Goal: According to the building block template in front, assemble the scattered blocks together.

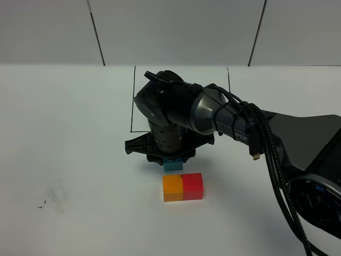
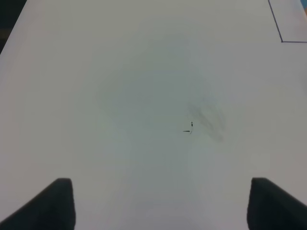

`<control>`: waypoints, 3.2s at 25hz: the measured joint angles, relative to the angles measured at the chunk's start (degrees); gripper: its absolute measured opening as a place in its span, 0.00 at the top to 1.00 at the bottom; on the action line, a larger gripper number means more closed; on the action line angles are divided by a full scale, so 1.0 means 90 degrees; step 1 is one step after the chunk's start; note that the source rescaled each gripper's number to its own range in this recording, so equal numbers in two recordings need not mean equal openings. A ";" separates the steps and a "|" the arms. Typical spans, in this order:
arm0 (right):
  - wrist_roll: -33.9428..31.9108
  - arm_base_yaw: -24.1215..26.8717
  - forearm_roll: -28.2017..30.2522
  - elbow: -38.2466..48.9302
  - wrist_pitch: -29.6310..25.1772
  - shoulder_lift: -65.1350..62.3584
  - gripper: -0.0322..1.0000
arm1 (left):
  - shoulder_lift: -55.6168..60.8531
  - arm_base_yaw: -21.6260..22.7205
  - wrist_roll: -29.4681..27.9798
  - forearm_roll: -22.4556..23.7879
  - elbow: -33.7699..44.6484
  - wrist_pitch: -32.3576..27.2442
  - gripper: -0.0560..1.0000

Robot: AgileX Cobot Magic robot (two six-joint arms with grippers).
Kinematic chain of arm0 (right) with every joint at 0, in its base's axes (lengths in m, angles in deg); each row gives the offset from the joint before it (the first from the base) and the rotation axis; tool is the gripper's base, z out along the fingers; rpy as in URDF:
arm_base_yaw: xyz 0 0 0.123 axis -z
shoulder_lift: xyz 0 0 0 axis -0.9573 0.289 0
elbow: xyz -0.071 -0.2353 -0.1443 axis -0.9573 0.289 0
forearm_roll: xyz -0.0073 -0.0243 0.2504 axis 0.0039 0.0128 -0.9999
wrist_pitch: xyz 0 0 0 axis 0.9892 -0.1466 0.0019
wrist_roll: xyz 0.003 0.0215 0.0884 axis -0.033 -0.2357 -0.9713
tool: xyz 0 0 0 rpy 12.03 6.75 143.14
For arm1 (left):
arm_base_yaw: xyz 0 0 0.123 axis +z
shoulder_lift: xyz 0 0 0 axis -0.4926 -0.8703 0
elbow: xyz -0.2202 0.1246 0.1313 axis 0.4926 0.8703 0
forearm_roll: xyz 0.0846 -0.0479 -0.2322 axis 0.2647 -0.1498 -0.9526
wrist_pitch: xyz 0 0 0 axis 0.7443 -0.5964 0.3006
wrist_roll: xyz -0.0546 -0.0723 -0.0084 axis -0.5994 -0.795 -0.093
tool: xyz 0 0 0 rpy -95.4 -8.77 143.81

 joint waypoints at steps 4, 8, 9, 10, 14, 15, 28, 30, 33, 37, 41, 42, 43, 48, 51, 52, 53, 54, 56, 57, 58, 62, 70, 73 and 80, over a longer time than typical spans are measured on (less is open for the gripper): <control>-0.0014 0.0000 0.0021 0.0000 -0.0020 0.0000 0.72 | 0.0000 0.0000 0.0000 0.0000 0.0000 0.0000 0.33; -0.0026 0.0000 -0.0008 0.0000 -0.0020 0.0000 0.72 | 0.0000 0.0000 0.0000 0.0000 0.0000 0.0000 0.33; -0.0028 0.0000 -0.0008 0.0000 -0.0020 0.0000 0.72 | 0.0000 0.0000 0.0000 0.0000 0.0000 0.0000 0.33; -0.0034 0.0000 -0.0008 0.0000 -0.0020 0.0000 0.72 | 0.0000 0.0000 0.0000 0.0000 0.0000 0.0000 0.33; -0.0051 0.0000 -0.0008 0.0000 -0.0020 0.0000 0.72 | 0.0000 0.0000 0.0000 0.0000 0.0000 0.0000 0.33; -0.0060 0.0000 -0.0014 0.0000 -0.0020 0.0016 0.72 | 0.0000 0.0000 0.0000 0.0000 0.0000 0.0000 0.33; -0.0172 0.0000 -0.0190 -0.0005 -0.0086 0.0270 0.72 | 0.0000 0.0000 0.0000 0.0000 0.0000 0.0000 0.33; -0.0172 0.0000 -0.0245 -0.0005 -0.0086 0.0324 0.72 | 0.0000 0.0000 0.0000 0.0000 0.0000 0.0000 0.33; -0.0172 0.0000 -0.0288 -0.0012 -0.0086 0.0376 0.72 | 0.0000 0.0000 0.0000 0.0000 0.0000 0.0000 0.33; -0.0172 0.0000 -0.0308 -0.0040 -0.0092 0.0422 0.72 | 0.0000 0.0000 0.0000 0.0000 0.0000 0.0000 0.33; -0.0172 0.0000 -0.0301 -0.0065 -0.0123 0.0421 0.72 | 0.0000 0.0000 0.0000 0.0000 0.0000 0.0000 0.33; -0.0172 0.0000 -0.0286 -0.0075 -0.0140 0.0426 0.72 | 0.0000 0.0000 0.0000 0.0000 0.0000 0.0000 0.33; -0.0166 0.0000 -0.0261 -0.0075 -0.0140 0.0426 0.72 | 0.0000 0.0000 0.0000 0.0000 0.0000 0.0000 0.33; -0.0182 0.0000 -0.0242 -0.0079 -0.0140 0.0428 0.72 | 0.0000 0.0000 0.0000 0.0000 0.0000 0.0000 0.33; -0.0341 0.0000 -0.0259 -0.0082 -0.0134 0.0428 0.72 | 0.0000 0.0000 0.0000 0.0000 0.0000 0.0000 0.33; -0.0348 0.0000 -0.0264 -0.0082 -0.0128 0.0428 0.72 | 0.0000 0.0000 0.0000 0.0000 0.0000 0.0000 0.33; -0.0364 0.0000 -0.0264 -0.0082 -0.0128 0.0428 0.72 | 0.0000 0.0000 0.0000 0.0000 0.0000 0.0000 0.33; -0.0378 0.0000 -0.0264 -0.0082 -0.0128 0.0428 0.72 | 0.0000 0.0000 0.0000 0.0000 0.0000 0.0000 0.33; -0.0391 0.0000 -0.0264 -0.0082 -0.0128 0.0428 0.72 | 0.0000 0.0000 0.0000 0.0000 0.0000 0.0000 0.33; -0.0393 0.0000 -0.0264 -0.0082 -0.0115 0.0428 0.71 | 0.0000 0.0000 0.0000 0.0000 0.0000 0.0000 0.33; -0.0393 0.0000 -0.0264 -0.0082 -0.0057 0.0441 0.68 | 0.0000 0.0000 0.0000 0.0000 0.0000 0.0000 0.33; -0.0123 0.0000 -0.0152 -0.0076 0.0160 0.0526 0.42 | 0.0000 0.0000 0.0000 0.0000 0.0000 0.0000 0.33; 0.0123 0.0000 0.0798 -0.0089 -0.0034 0.0362 0.17 | 0.0000 0.0000 0.0000 0.0000 0.0000 0.0000 0.33; 0.0077 0.0000 0.1543 -0.0167 -0.0231 0.0061 0.16 | 0.0000 0.0000 0.0000 0.0000 0.0000 0.0000 0.33; 0.0622 0.0020 0.2446 -0.0803 -0.0152 -0.0980 0.16 | 0.0000 0.0000 0.0000 0.0000 0.0000 0.0000 0.33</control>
